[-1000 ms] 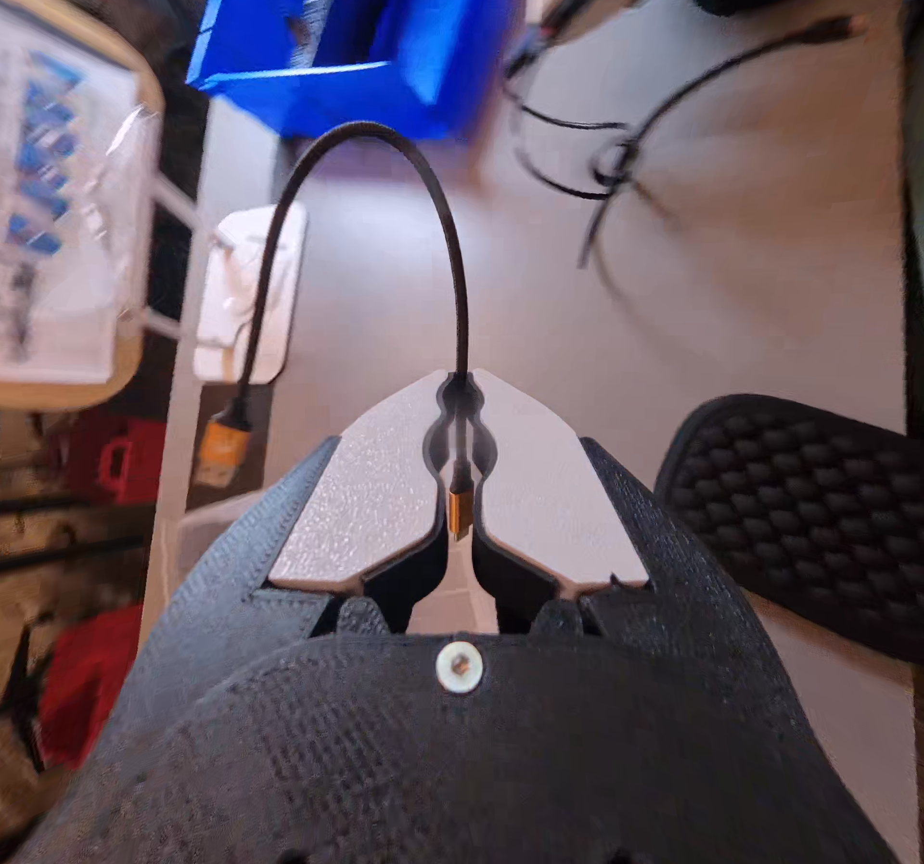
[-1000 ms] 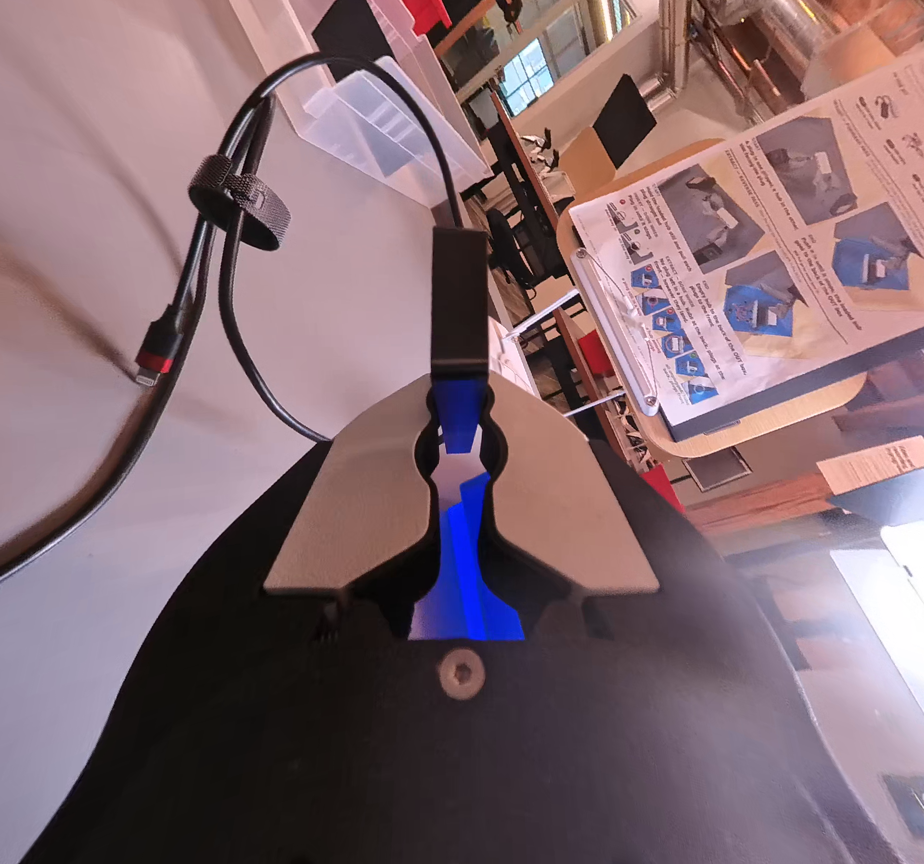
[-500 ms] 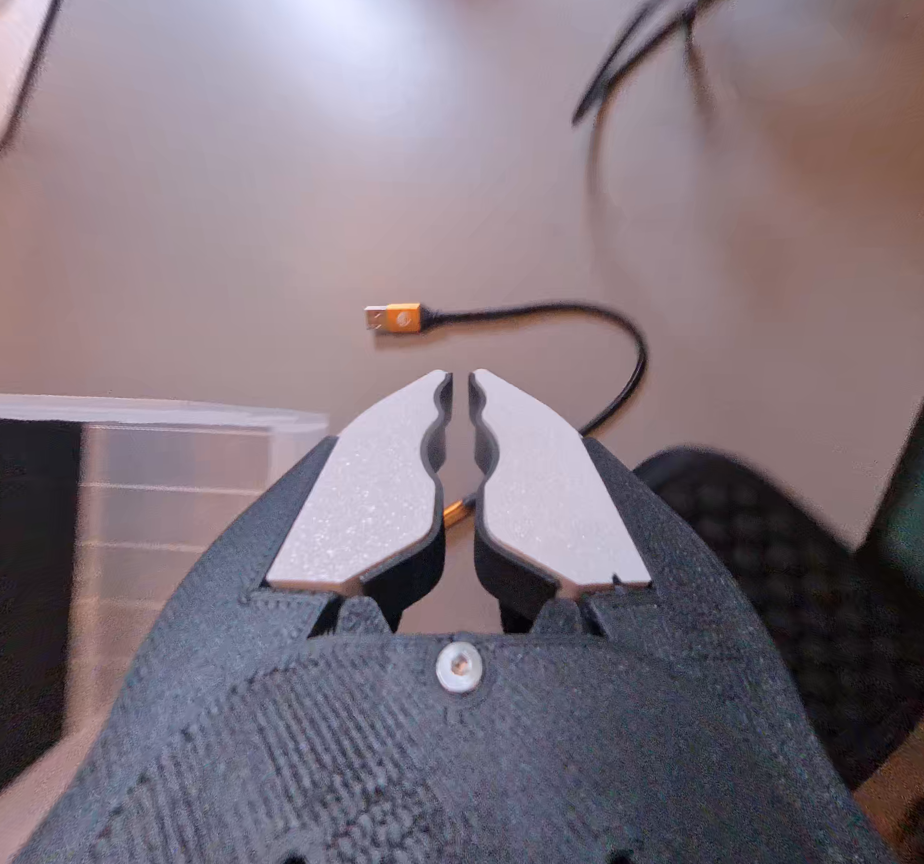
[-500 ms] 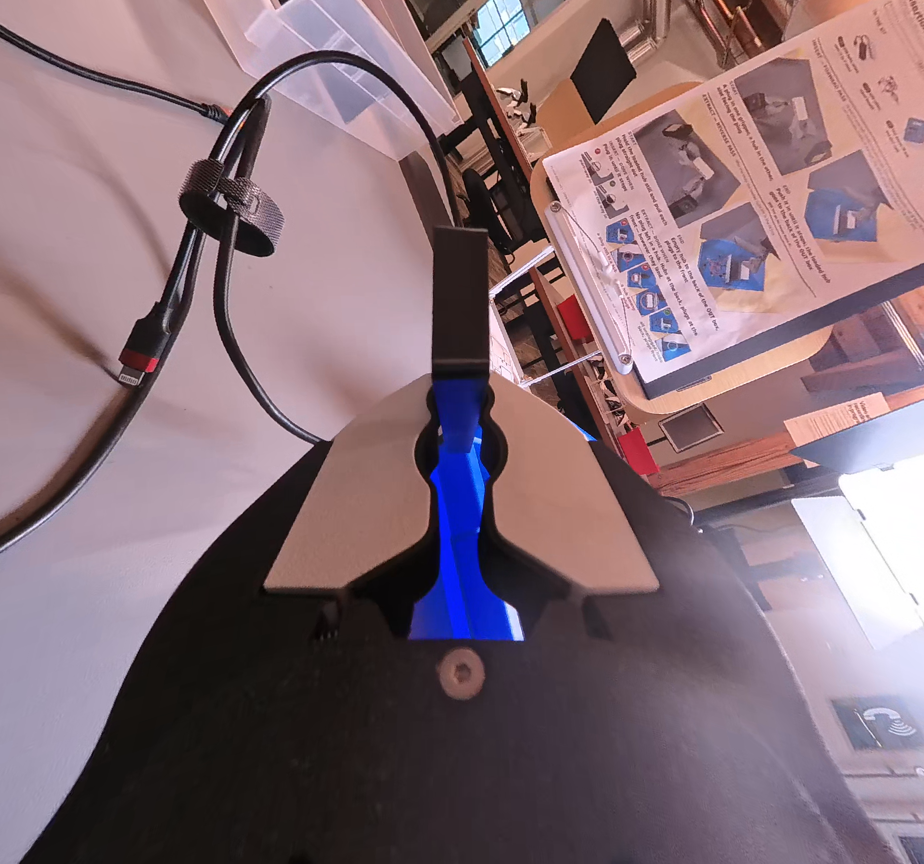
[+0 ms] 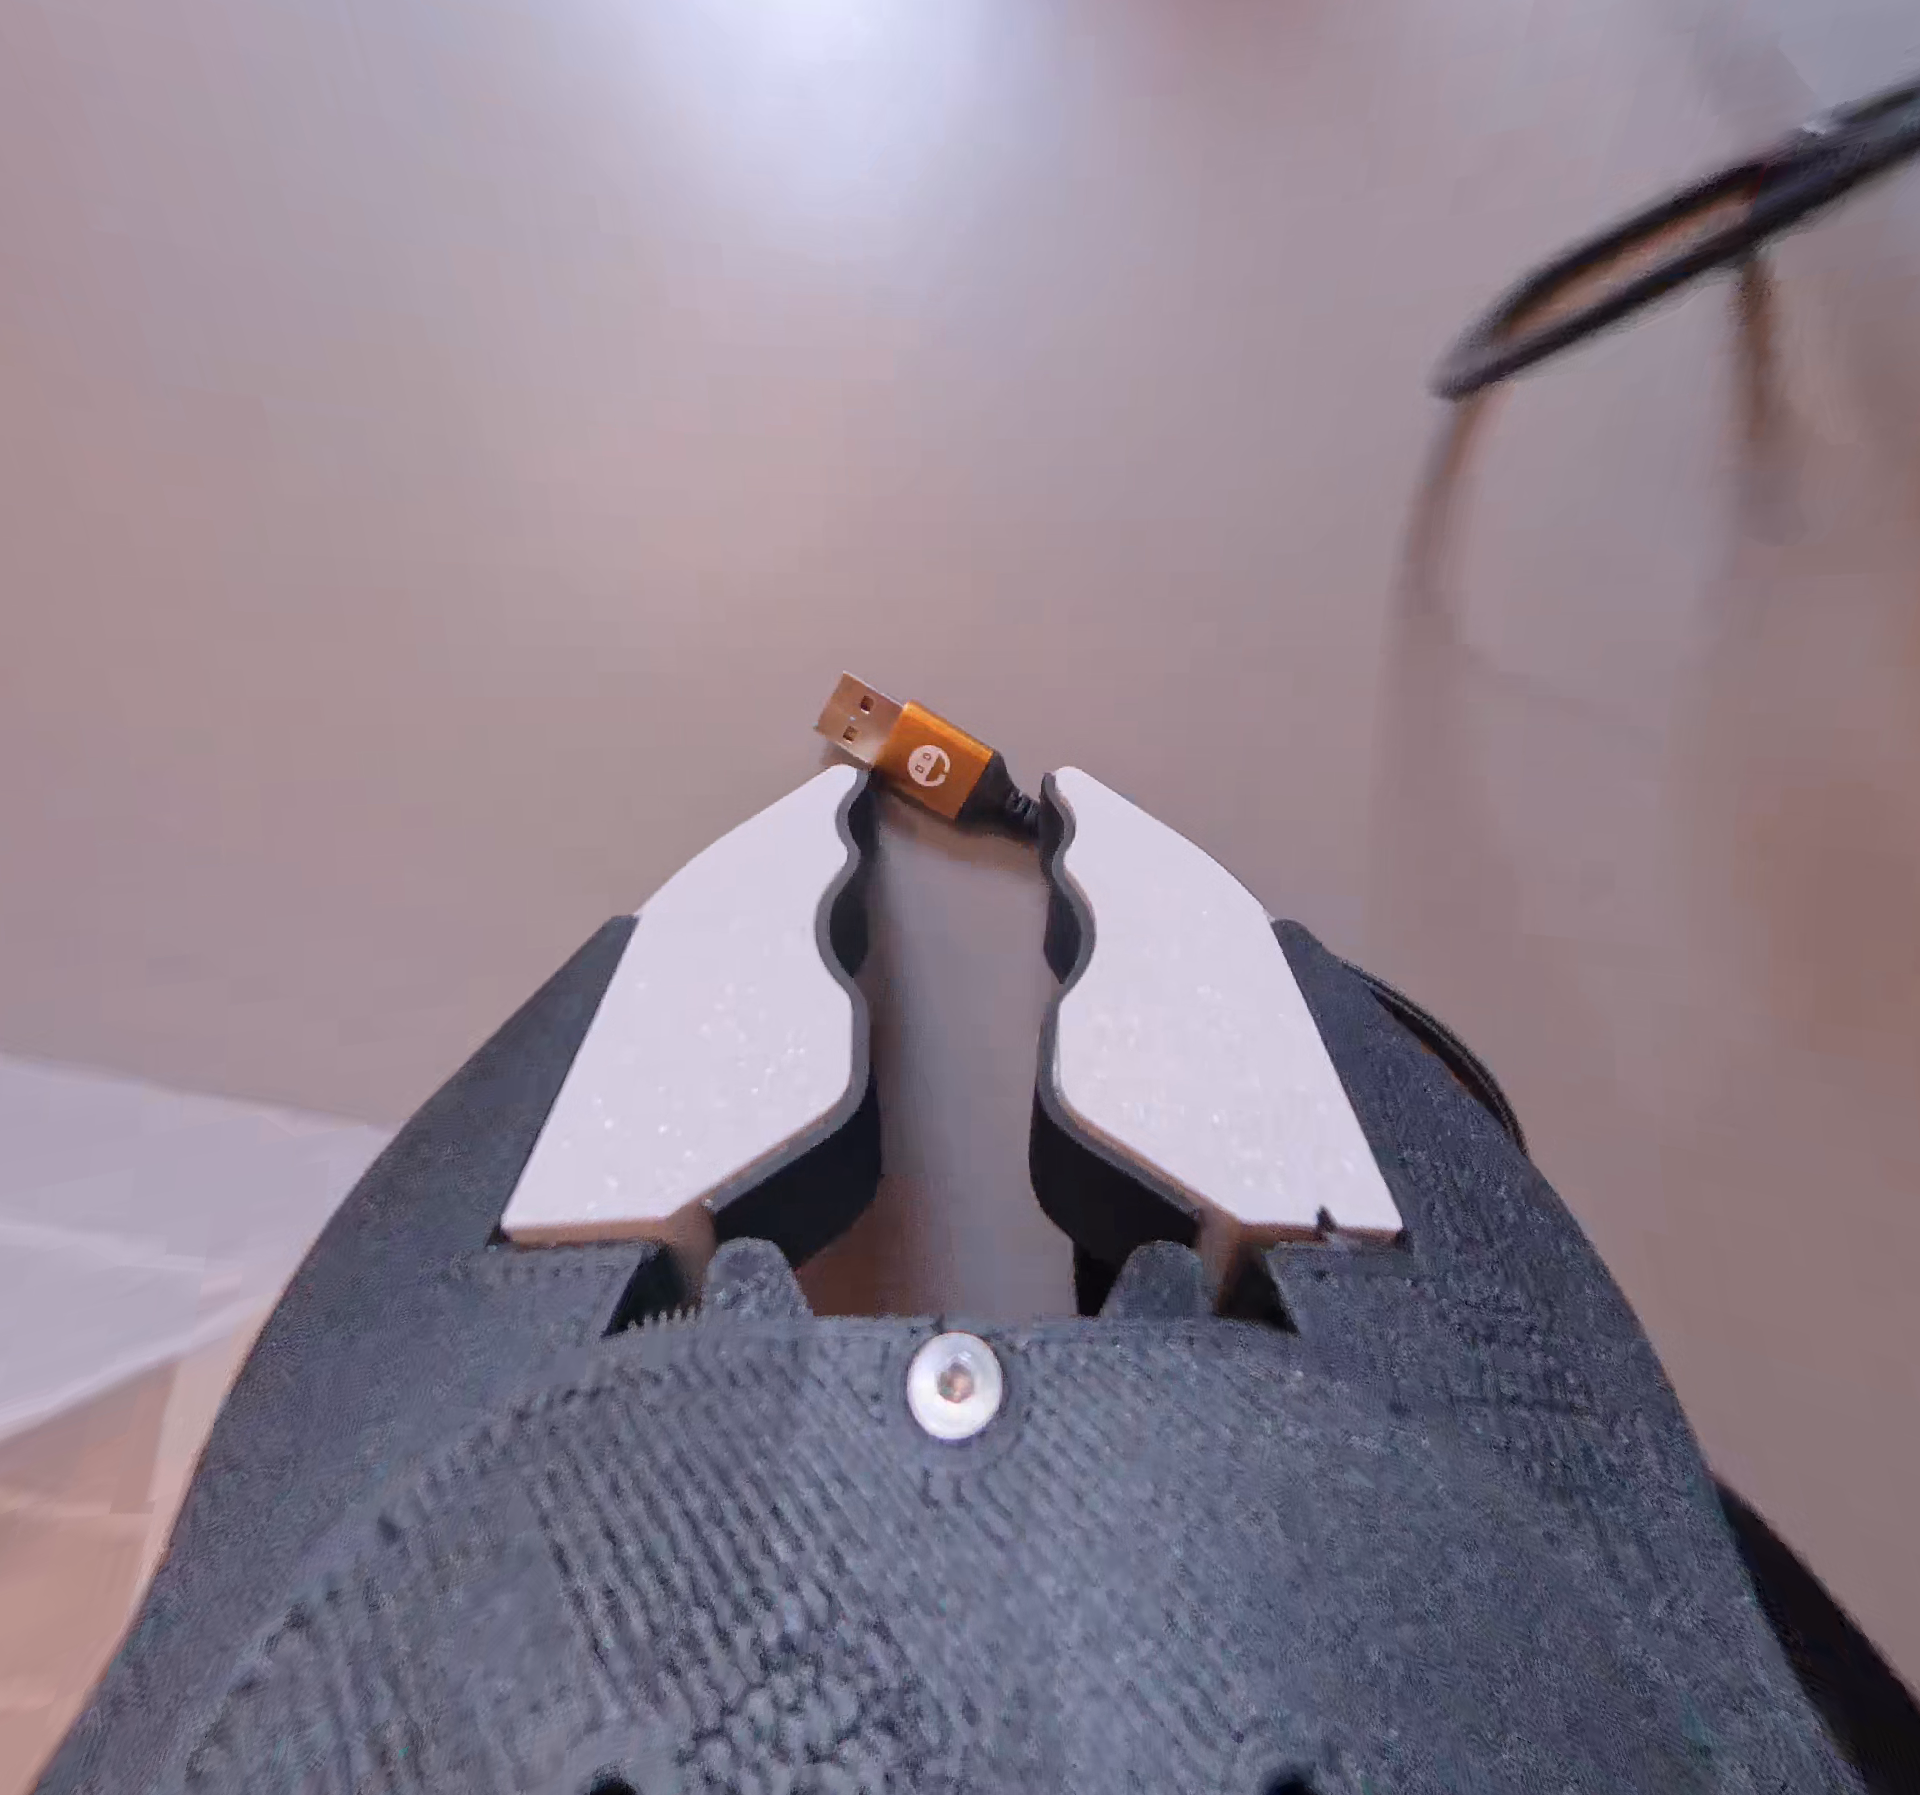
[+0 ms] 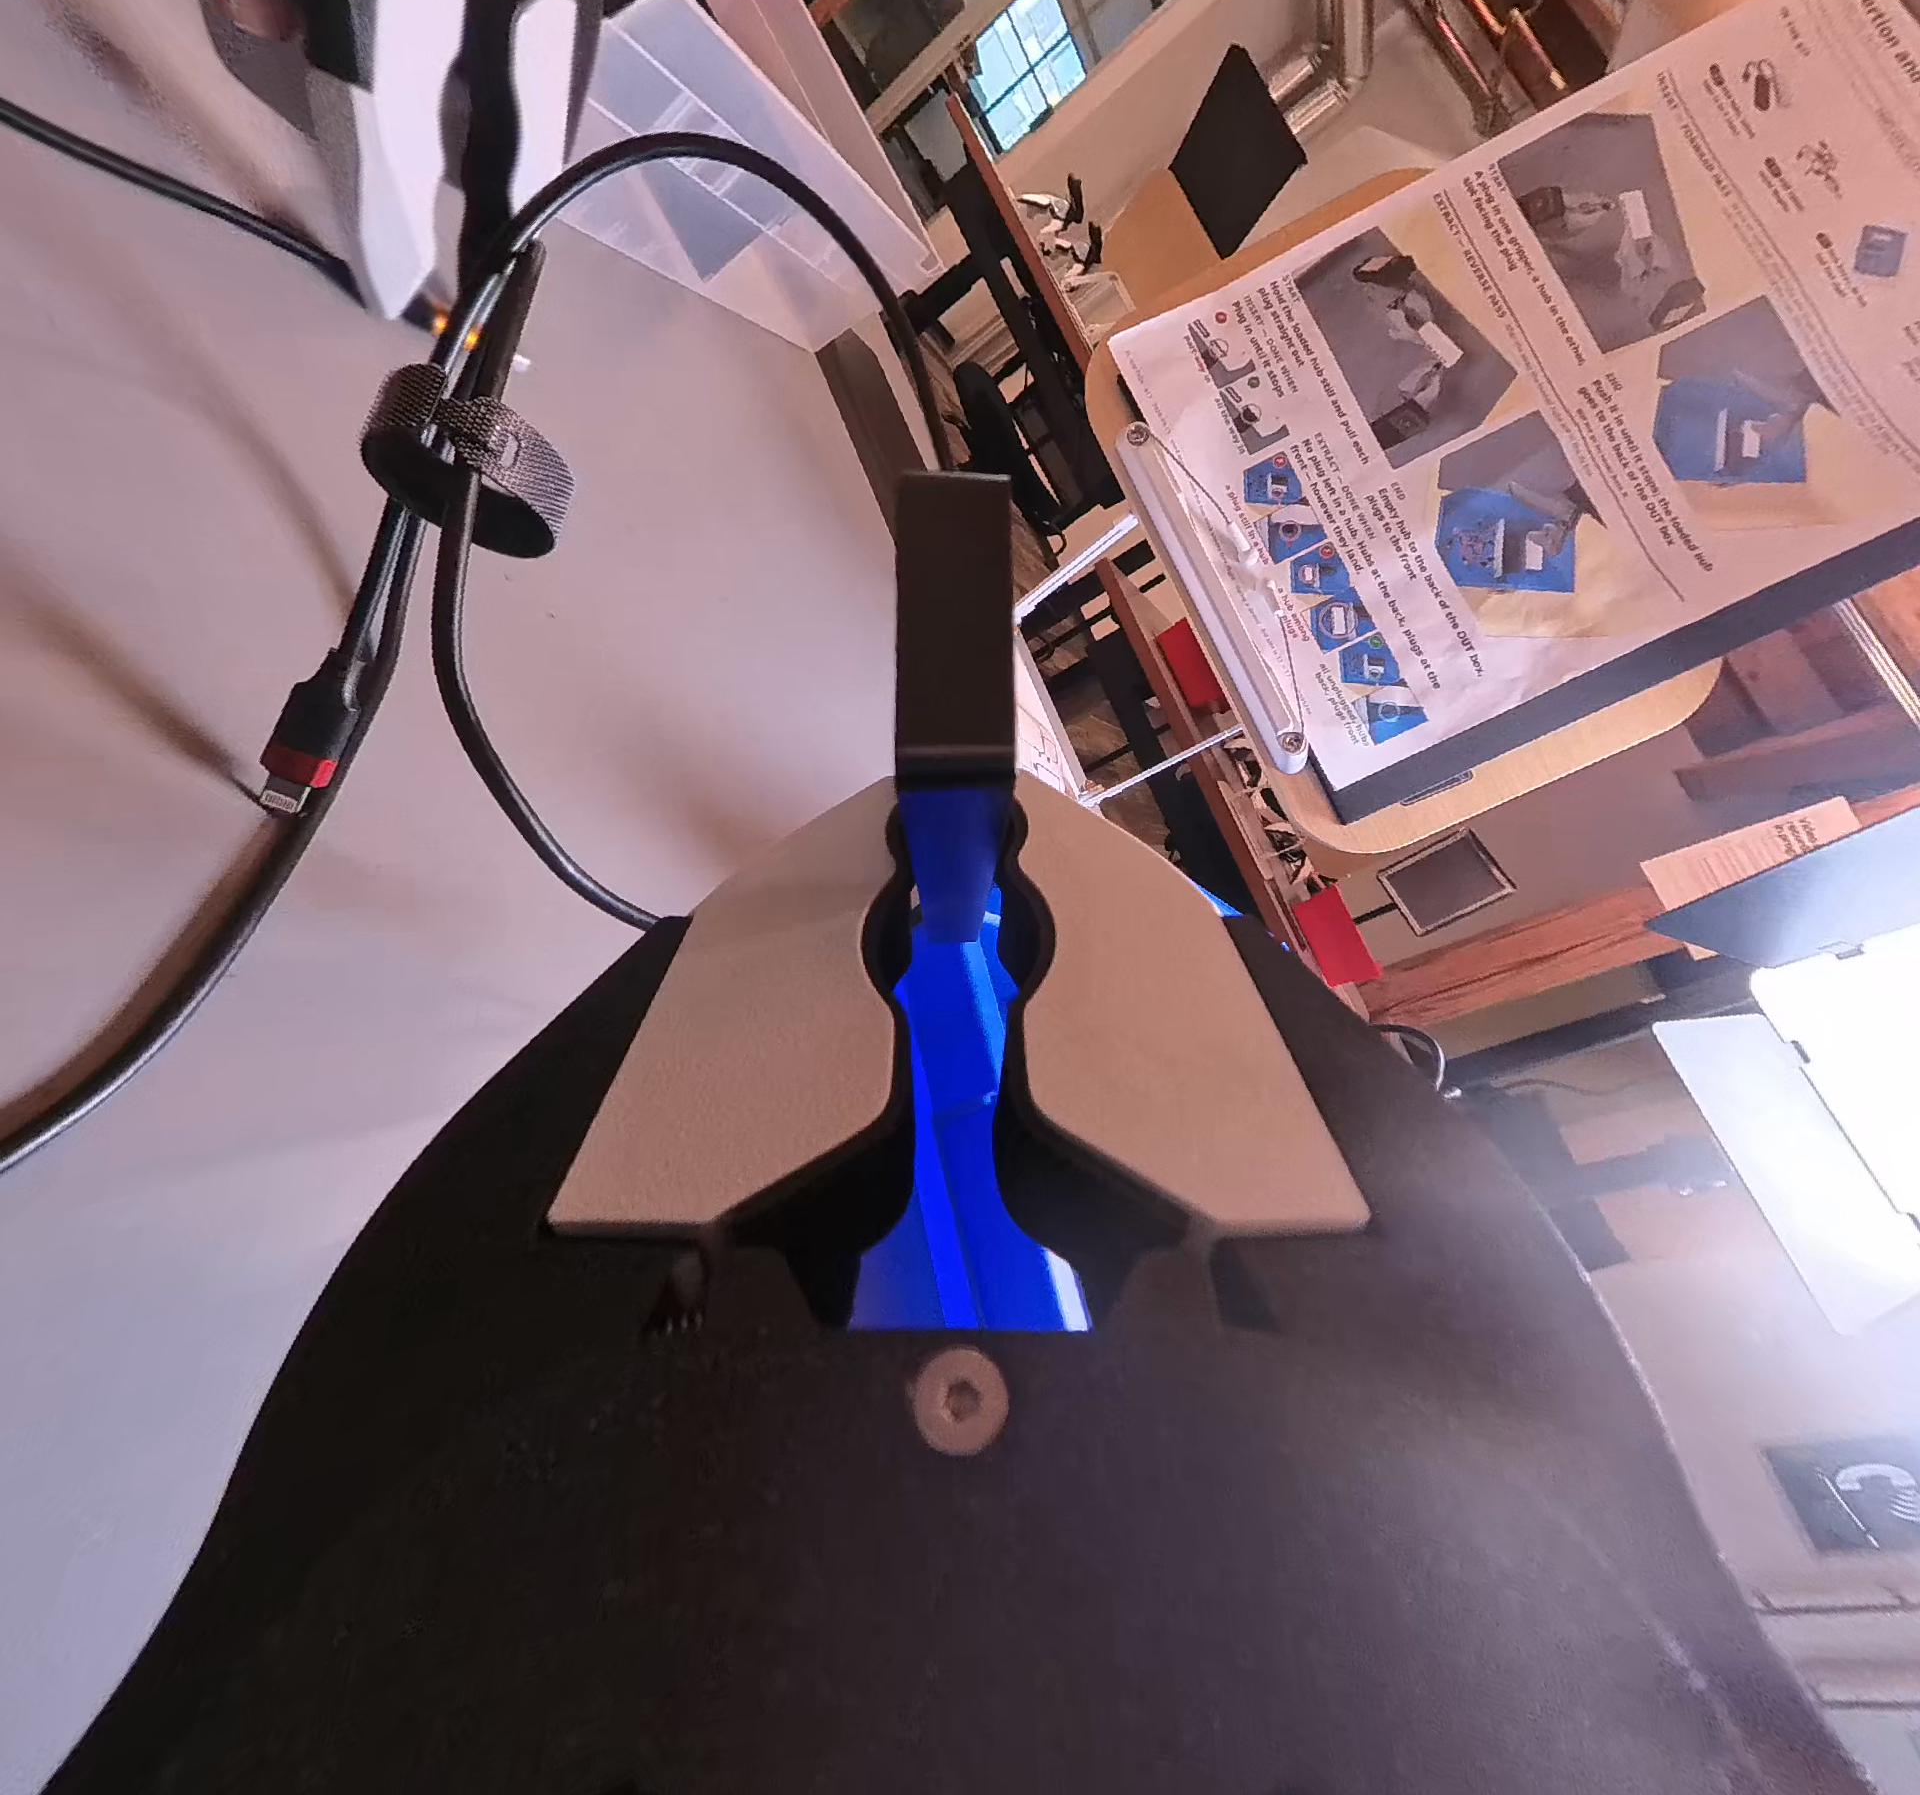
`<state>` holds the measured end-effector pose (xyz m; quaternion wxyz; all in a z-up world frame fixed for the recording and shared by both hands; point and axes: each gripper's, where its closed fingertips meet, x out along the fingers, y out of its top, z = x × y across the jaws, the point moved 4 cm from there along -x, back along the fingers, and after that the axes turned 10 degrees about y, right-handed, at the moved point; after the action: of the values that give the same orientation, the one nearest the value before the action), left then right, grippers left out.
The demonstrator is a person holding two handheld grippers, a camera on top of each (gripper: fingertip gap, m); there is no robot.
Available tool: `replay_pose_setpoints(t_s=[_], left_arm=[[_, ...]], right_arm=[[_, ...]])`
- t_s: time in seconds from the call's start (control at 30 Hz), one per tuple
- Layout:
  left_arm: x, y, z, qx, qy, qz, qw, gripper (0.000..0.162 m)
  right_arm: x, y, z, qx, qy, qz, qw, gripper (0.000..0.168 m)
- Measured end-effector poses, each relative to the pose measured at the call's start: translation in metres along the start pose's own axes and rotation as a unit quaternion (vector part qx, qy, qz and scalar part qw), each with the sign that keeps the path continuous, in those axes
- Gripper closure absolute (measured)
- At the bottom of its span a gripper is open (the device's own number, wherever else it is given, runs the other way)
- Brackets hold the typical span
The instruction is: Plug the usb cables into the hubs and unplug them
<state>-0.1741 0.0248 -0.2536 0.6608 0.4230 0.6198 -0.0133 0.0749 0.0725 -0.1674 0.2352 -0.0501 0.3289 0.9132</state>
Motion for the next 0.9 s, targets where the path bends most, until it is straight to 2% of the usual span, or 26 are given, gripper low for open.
replay_pose_setpoints(t_s=[0.13, 0.2, 0.27, 0.4, 0.53, 0.67, 0.8, 0.87, 0.9], left_arm=[[-0.009, 0.0, 0.046, 0.197, -0.113, -0.003, 0.974, 0.144], [-0.012, 0.003, 0.058, 0.232, -0.135, 0.005, 0.963, 0.143], [-0.014, 0.009, 0.062, 0.2, -0.145, 0.005, 0.969, 0.142], [-0.009, 0.009, 0.064, 0.098, -0.107, -0.018, 0.989, 0.136], [-0.008, 0.007, 0.072, 0.059, -0.066, -0.006, 0.996, 0.133], [-0.01, 0.004, 0.078, 0.063, -0.023, 0.009, 0.998, 0.149], [-0.013, 0.0, 0.086, 0.11, -0.003, 0.023, 0.994, 0.154], [-0.019, -0.001, 0.095, 0.157, -0.048, 0.045, 0.985, 0.154], [-0.026, 0.004, 0.1, 0.149, -0.089, 0.078, 0.982, 0.154]], right_arm=[[-0.002, -0.001, 0.002, 0.005, -0.003, 0.001, 1.0, 0.156], [-0.002, -0.002, 0.002, 0.004, -0.003, 0.001, 1.0, 0.156], [-0.002, -0.002, 0.001, 0.002, -0.002, 0.0, 1.0, 0.156], [-0.002, -0.002, 0.002, 0.001, -0.002, 0.0, 1.0, 0.156], [-0.002, -0.003, 0.001, 0.003, -0.001, 0.0, 1.0, 0.156], [-0.002, -0.002, 0.0, 0.002, 0.001, 0.0, 1.0, 0.156], [-0.001, -0.001, -0.001, -0.007, 0.001, 0.0, 1.0, 0.156], [0.0, 0.0, -0.003, -0.021, 0.002, -0.002, 1.0, 0.156], [0.0, 0.001, -0.005, -0.03, 0.002, -0.003, 1.0, 0.157]])
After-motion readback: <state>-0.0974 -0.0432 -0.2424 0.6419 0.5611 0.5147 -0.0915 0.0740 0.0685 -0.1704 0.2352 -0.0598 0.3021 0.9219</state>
